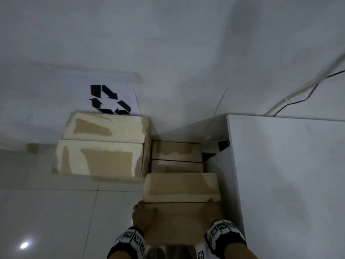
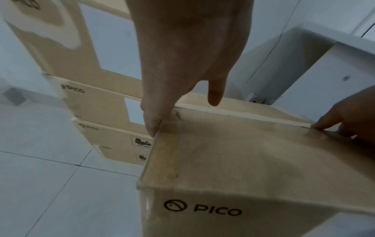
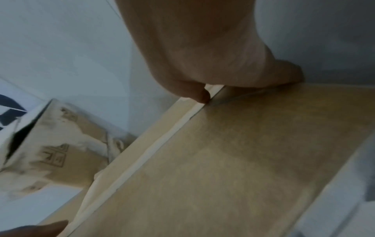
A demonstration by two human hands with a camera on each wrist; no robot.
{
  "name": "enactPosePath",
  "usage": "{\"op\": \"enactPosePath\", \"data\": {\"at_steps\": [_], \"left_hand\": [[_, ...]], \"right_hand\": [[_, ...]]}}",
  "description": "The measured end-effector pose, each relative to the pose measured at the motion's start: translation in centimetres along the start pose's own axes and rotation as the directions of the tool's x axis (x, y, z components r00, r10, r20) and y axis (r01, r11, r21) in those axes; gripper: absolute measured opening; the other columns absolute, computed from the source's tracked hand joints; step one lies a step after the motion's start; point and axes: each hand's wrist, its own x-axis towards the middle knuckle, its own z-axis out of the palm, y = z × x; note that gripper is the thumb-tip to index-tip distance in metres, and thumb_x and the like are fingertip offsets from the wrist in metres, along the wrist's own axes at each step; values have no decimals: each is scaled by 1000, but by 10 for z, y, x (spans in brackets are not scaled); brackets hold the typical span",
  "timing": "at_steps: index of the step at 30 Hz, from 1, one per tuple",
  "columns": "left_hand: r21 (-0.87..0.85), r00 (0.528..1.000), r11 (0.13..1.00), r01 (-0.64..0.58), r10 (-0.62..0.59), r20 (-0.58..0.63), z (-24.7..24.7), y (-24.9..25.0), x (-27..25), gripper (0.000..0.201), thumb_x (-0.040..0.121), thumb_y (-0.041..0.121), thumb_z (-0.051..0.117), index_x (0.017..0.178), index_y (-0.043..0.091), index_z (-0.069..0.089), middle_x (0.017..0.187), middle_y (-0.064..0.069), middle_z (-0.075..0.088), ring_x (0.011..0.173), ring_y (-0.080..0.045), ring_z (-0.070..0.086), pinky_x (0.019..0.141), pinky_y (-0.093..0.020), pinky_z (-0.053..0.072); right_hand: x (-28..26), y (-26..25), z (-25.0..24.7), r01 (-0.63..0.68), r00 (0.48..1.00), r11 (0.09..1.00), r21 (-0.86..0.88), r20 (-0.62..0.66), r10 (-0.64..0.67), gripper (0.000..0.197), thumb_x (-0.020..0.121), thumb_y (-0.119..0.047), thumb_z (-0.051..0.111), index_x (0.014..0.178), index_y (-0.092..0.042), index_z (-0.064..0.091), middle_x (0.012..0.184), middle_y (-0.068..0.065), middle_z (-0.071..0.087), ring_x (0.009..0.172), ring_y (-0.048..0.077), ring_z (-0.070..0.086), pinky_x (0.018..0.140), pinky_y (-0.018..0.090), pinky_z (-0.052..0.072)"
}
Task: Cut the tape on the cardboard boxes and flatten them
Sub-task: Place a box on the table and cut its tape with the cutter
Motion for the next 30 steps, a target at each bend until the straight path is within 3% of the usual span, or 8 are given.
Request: {"op": "enactPosePath", "data": {"at_steps": [8, 12, 14, 17, 19, 22, 24, 30], "left_hand": [[0, 984, 995, -99, 98, -150, -45, -68, -81, 54, 101, 47, 35, 142, 13, 39, 145, -14, 39, 130, -35, 36, 109, -38, 29], [-189, 960, 950, -250, 217, -179, -65, -105, -105, 67, 79, 63, 57, 119, 9, 54, 120, -16, 56, 104, -33, 56, 94, -46, 47], [-318, 945, 894, -316, 267, -188, -77, -112, -132, 52, 86, 47, 65, 114, 7, 46, 114, -13, 55, 95, -27, 57, 82, -40, 48], [-399, 921, 831, -388, 327, -213, -93, -109, -162, 40, 91, 31, 64, 113, 7, 41, 108, -9, 53, 90, -24, 54, 80, -39, 44], [-417, 875, 770, -483, 405, -266, -105, -98, -184, 40, 89, 33, 66, 112, 10, 44, 106, -7, 55, 92, -26, 56, 82, -41, 45], [-427, 783, 656, -622, 529, -328, -119, -74, -218, 46, 84, 40, 69, 114, 12, 47, 108, -5, 57, 92, -21, 58, 72, -36, 48], [-409, 712, 585, -701, 607, -353, -124, -54, -242, 49, 87, 39, 66, 125, 17, 44, 115, -4, 53, 95, -20, 56, 66, -29, 45], [-229, 468, 408, -884, 771, -432, -114, 30, -286, 47, 88, 33, 67, 129, 16, 53, 121, -2, 59, 102, -19, 60, 79, -35, 50]], "right_hand": [[-120, 46, -16, -86, 996, 995, 58, -8, 87, 68, 101, -46, 40, 148, 0, 22, 152, 20, 34, 137, 36, 38, 112, 39, 31], [-150, 65, -27, 80, 996, 991, 112, 38, -84, 82, 86, -58, 51, 145, -3, 35, 144, 17, 48, 125, 33, 51, 106, 42, 42], [-161, 72, -37, 210, 975, 963, 168, 36, -219, 89, 73, -69, 53, 139, -9, 45, 135, 11, 56, 116, 29, 57, 99, 41, 46], [-208, 61, -75, 363, 931, 897, 253, -54, -362, 63, 76, -65, 64, 114, -16, 53, 117, 4, 62, 99, 20, 58, 89, 35, 46], [-228, 54, -100, 419, 908, 864, 279, -144, -394, 48, 82, -56, 68, 107, -19, 50, 114, 5, 60, 97, 22, 56, 85, 33, 43], [-251, 41, -140, 501, 860, 828, 251, -245, -447, 58, 86, -59, 61, 119, -12, 57, 120, 8, 61, 111, 28, 57, 89, 34, 43], [-258, 37, -167, 577, 813, 765, 288, -292, -503, 57, 85, -63, 58, 110, -12, 65, 111, 9, 68, 102, 27, 62, 88, 34, 48], [-260, 48, -254, 677, 688, 696, 240, -541, -483, 72, 71, -84, 48, 121, -35, 65, 114, -5, 66, 115, 30, 56, 99, 45, 42]]}}
